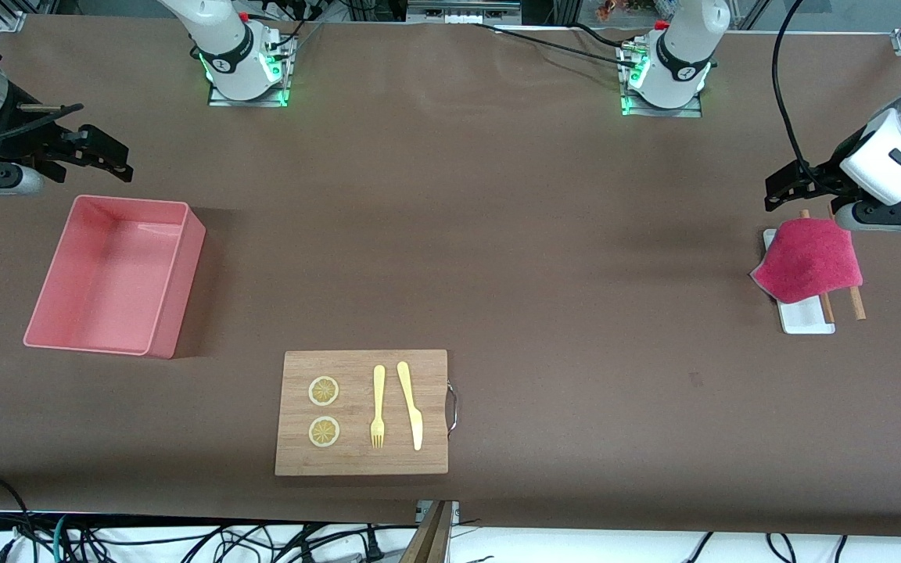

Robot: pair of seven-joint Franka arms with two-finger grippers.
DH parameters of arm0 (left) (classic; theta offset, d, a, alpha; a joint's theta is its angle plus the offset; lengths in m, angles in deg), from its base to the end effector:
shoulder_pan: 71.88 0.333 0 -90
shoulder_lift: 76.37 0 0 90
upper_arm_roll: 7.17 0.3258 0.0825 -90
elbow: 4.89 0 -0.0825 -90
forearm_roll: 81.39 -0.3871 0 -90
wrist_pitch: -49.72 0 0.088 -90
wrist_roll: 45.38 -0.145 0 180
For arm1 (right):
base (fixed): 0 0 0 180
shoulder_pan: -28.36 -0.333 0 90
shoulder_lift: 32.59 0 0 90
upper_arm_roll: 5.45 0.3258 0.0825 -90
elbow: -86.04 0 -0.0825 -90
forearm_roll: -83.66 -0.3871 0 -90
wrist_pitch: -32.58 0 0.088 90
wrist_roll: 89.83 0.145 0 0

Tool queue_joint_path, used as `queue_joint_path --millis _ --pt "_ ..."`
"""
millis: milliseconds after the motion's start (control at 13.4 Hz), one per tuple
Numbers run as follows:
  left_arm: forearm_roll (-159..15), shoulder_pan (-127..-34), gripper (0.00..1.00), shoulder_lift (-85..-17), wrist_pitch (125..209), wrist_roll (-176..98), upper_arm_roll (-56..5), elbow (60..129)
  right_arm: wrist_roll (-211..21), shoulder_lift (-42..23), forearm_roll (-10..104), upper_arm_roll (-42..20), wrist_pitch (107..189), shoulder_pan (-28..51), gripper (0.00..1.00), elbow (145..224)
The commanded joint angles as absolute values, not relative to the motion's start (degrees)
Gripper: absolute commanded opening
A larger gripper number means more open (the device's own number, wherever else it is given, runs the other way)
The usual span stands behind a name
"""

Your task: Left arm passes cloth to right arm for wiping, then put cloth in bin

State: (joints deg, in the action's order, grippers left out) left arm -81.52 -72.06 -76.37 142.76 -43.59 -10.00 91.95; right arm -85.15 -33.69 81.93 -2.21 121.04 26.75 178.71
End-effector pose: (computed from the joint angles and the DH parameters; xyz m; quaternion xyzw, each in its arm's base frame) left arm 0.5541 -0.0288 0.5441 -0.9994 0.0107 0.0331 0.0025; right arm 0.5431 0.0508 0.5827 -0.9995 -0.0015 0.0283 0.0122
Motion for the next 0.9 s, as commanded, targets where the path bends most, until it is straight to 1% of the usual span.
queue_joint_path --millis 0,821 --pt "-80.8 -72.7 1.0 -75.4 141.2 -43.4 -9.0 89.9 -85.9 -33.3 82.7 -2.0 119.9 27.2 1.0 177.7" --pt "-81.0 -72.3 1.0 -74.9 141.1 -43.3 -9.2 89.9 -85.9 -33.3 82.7 -1.9 120.0 27.1 1.0 177.7"
